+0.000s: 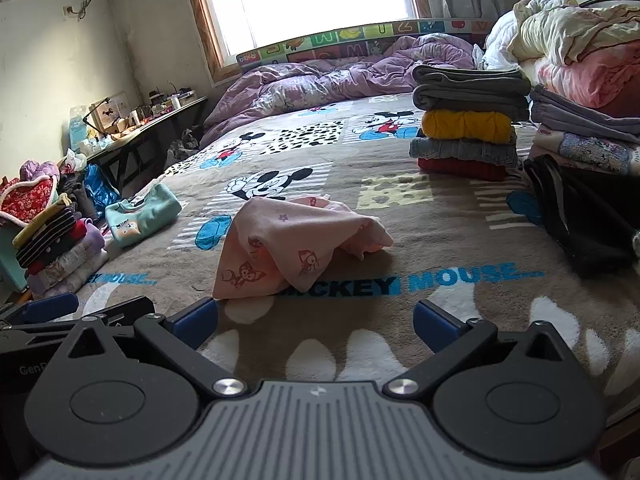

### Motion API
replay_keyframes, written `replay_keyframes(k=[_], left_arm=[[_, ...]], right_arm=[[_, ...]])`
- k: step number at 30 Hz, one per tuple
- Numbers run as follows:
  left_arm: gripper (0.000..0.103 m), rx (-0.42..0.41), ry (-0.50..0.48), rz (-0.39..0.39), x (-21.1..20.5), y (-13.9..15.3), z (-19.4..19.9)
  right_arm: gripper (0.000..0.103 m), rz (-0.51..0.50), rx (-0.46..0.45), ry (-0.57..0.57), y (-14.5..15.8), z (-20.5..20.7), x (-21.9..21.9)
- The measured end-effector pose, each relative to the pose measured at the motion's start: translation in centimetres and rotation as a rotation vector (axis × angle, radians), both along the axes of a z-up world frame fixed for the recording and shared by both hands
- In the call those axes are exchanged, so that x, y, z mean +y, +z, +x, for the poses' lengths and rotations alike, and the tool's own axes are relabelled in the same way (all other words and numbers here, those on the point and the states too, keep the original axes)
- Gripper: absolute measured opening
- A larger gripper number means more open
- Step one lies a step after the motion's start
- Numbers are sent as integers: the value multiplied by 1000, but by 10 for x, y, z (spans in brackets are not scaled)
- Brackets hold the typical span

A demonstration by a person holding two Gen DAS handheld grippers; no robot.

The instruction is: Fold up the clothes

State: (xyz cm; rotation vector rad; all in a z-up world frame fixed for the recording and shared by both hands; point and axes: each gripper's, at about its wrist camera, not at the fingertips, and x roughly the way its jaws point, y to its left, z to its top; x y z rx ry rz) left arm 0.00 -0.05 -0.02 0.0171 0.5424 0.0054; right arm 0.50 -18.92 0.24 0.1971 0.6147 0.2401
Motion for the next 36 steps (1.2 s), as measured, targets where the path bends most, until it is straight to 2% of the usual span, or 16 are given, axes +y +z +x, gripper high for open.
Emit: replay_keyframes(k=[8,36], left_arm=[[103,26,1,-61,2,0,0],[103,29,14,-55,4,-4,-1]], right_arm=[[103,13,2,-1,0,0,0],[103,6,5,8,-3,-1,3]])
